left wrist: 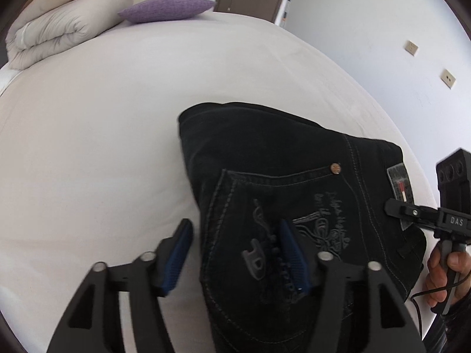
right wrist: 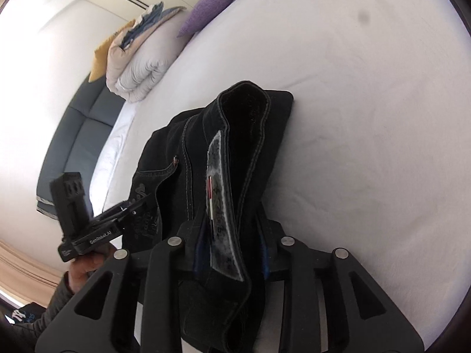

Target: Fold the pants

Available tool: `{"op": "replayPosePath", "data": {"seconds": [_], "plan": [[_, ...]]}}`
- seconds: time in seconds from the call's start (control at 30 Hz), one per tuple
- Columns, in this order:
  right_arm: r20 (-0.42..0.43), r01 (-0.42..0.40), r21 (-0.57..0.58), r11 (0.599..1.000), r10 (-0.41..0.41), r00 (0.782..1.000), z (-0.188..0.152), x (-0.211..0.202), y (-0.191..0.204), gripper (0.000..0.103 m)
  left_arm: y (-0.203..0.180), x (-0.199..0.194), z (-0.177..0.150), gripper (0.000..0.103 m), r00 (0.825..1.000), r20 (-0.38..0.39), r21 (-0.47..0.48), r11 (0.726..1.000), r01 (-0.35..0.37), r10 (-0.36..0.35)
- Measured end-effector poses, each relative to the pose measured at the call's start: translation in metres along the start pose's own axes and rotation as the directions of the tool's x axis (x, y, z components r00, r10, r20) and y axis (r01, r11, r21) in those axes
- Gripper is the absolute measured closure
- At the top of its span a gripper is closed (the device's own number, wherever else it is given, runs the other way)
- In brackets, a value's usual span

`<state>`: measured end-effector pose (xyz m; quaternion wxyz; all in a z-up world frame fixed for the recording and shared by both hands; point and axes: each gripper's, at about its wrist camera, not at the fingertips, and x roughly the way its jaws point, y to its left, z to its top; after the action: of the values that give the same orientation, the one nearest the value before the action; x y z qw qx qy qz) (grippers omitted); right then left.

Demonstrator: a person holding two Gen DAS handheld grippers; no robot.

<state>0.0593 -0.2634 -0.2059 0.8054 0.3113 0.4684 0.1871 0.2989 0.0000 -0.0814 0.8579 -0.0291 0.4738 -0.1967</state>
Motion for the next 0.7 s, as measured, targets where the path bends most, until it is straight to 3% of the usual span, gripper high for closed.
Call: {"op": "replayPosePath", "data": {"seconds": [0.13,0.2,0.27,0.3,0.4,0.47,0.53,0.63,0.7], "plan": [[0.076,0.040,0.024,0.999,-0.041,0.996,-0.013,-0.028,0.001,0.053,0.001,-0.024,-0.013,0.026,0.996,0.070,-0.001,0.999,-0.051,0.051],[0.133,0.093,-0.004,0.996,-0.091,0.987,-0.022,-0.047,0.011,0.053,-0.002,-0.045,-0.025,0.017,0.986,0.135,0.007,0.995,-0.096,0.094],[0.209,0.176,-0.066,0.982,-0.158,0.965,-0.034,-0.073,0.030,0.053,-0.013,-0.078,-0.038,0.004,0.955,0.252,0.023,0.986,-0.165,0.154],[0.254,0.220,-0.101,0.970,-0.188,0.949,-0.040,-0.086,0.042,0.051,-0.023,-0.100,-0.045,0.000,0.926,0.328,0.036,0.978,-0.207,0.185],[0.410,0.341,-0.202,0.918,-0.237,0.881,-0.065,-0.125,0.092,0.037,-0.052,-0.153,-0.067,0.000,0.848,0.477,0.067,0.952,-0.297,0.231],[0.491,0.393,-0.239,0.888,-0.239,0.838,-0.079,-0.143,0.118,0.025,-0.066,-0.179,-0.077,0.000,0.804,0.532,0.048,0.938,-0.343,0.266],[0.586,0.452,-0.269,0.851,-0.228,0.777,-0.098,-0.163,0.146,0.016,-0.075,-0.199,-0.083,0.000,0.764,0.555,0.003,0.918,-0.397,0.329],[0.685,0.524,-0.287,0.802,-0.211,0.698,-0.117,-0.184,0.181,0.001,-0.084,-0.224,-0.091,0.000,0.739,0.541,-0.050,0.893,-0.447,0.401],[0.742,0.567,-0.288,0.772,-0.195,0.642,-0.131,-0.199,0.201,0.000,-0.090,-0.238,-0.102,0.000,0.730,0.552,-0.045,0.889,-0.456,0.403]]}}
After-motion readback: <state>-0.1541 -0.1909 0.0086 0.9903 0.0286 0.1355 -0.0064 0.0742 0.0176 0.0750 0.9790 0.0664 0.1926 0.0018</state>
